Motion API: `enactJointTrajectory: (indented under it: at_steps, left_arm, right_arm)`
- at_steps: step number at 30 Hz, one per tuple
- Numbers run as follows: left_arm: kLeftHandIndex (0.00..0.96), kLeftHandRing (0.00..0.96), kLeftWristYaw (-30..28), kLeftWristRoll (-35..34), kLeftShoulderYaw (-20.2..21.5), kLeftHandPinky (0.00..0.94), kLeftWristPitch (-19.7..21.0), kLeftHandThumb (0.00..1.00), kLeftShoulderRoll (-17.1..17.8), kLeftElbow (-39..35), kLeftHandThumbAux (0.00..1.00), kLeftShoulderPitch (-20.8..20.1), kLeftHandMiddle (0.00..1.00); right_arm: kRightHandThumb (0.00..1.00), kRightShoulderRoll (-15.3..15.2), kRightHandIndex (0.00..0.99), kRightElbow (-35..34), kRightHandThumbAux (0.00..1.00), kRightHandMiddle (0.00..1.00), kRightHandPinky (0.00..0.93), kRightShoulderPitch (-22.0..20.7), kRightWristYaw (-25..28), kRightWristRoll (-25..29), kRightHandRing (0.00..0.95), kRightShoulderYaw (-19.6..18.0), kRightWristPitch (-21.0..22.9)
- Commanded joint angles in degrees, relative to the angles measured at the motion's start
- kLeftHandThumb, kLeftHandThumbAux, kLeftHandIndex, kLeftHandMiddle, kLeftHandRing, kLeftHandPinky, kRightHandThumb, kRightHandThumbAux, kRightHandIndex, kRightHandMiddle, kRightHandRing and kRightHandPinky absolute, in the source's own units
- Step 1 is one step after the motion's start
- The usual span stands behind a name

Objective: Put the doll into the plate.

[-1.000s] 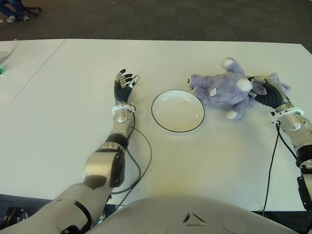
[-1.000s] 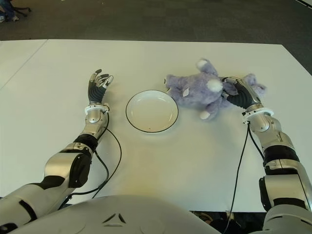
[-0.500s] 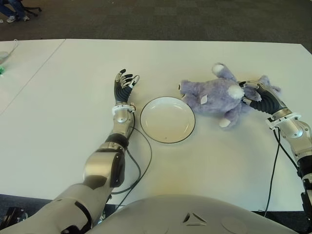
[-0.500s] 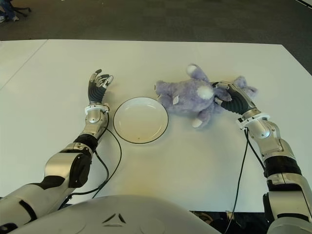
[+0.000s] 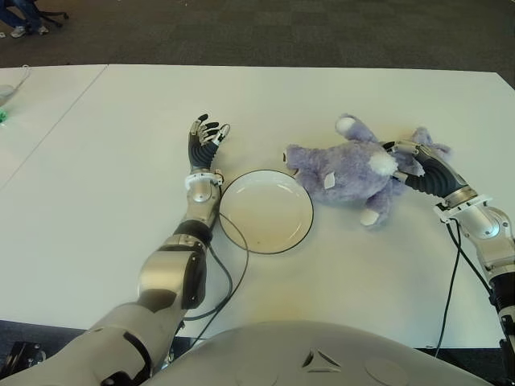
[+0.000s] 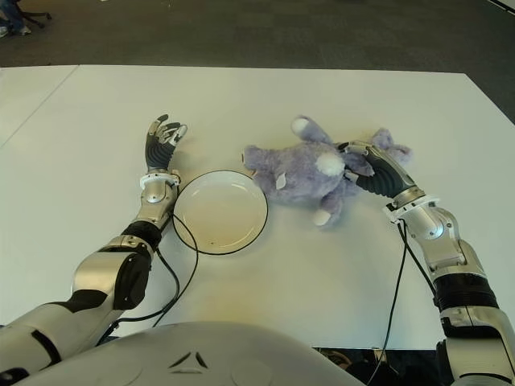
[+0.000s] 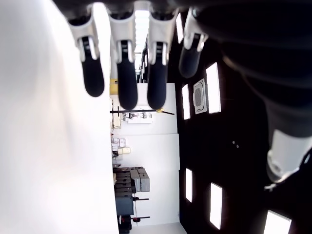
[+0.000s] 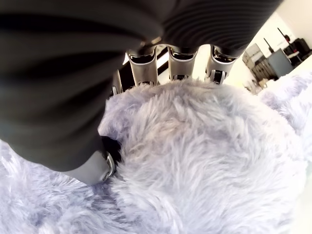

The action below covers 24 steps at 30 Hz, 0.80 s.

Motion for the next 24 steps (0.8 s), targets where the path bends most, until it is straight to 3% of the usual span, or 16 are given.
enactJointTrajectory:
  at_steps: [1,15,17,19,20,21,22,24]
  left_arm:
    - [0.183,0.324,-0.92,0.56,-0.43,0.282,5.23,0.000,-3.02,8.80,0.602,14.47,0.325]
    - [0.193,0.330,-1.86,-0.10,0.14,0.301,5.17,0.000,-3.03,8.79,0.598,14.50,0.334]
    - [0.191,0.328,-1.61,0.11,-0.03,0.281,5.24,0.000,-2.97,8.82,0.588,14.48,0.333]
    - [0.190,0.325,-1.32,0.38,-0.25,0.282,5.23,0.000,-2.90,8.84,0.581,14.50,0.332]
    - [0.189,0.323,-1.24,0.46,-0.31,0.276,5.22,0.000,-2.88,8.84,0.579,14.52,0.331]
    - [0.189,0.323,-1.18,0.56,-0.40,0.276,5.18,0.000,-2.85,8.84,0.579,14.54,0.330]
    - [0.189,0.321,-1.13,0.63,-0.46,0.270,5.15,0.000,-2.83,8.85,0.578,14.56,0.329]
    - [0.190,0.322,-1.16,0.71,-0.53,0.276,5.11,0.000,-2.78,8.86,0.577,14.58,0.330]
  right_arm:
    - [0.710,2.31,0.441,-2.18,0.710,0.839,0.841,1.82,2.66,0.37,0.840,0.34,1.90]
    - [0.710,3.71,0.441,0.01,0.711,0.835,0.825,1.09,2.23,-0.26,0.834,-0.01,0.50]
    - [0.707,3.64,0.439,2.06,0.713,0.796,0.764,-0.03,2.59,-1.17,0.793,0.66,-0.50]
    - [0.675,3.14,0.413,3.46,0.724,0.538,0.481,-0.87,3.34,-2.17,0.498,1.51,-1.50]
    - [0.300,2.89,0.245,3.71,0.590,0.334,0.326,-1.05,3.65,-2.53,0.317,1.80,-1.84]
    - [0.232,2.24,0.217,3.50,0.568,0.299,0.299,-1.14,4.32,-3.30,0.286,2.37,-2.25]
    - [0.120,1.80,0.061,3.39,0.468,0.074,0.074,-1.21,4.78,-3.85,0.071,2.75,-2.57]
    - [0.110,0.92,0.008,2.95,0.418,0.009,0.009,-1.29,5.57,-5.13,0.008,3.44,-2.82]
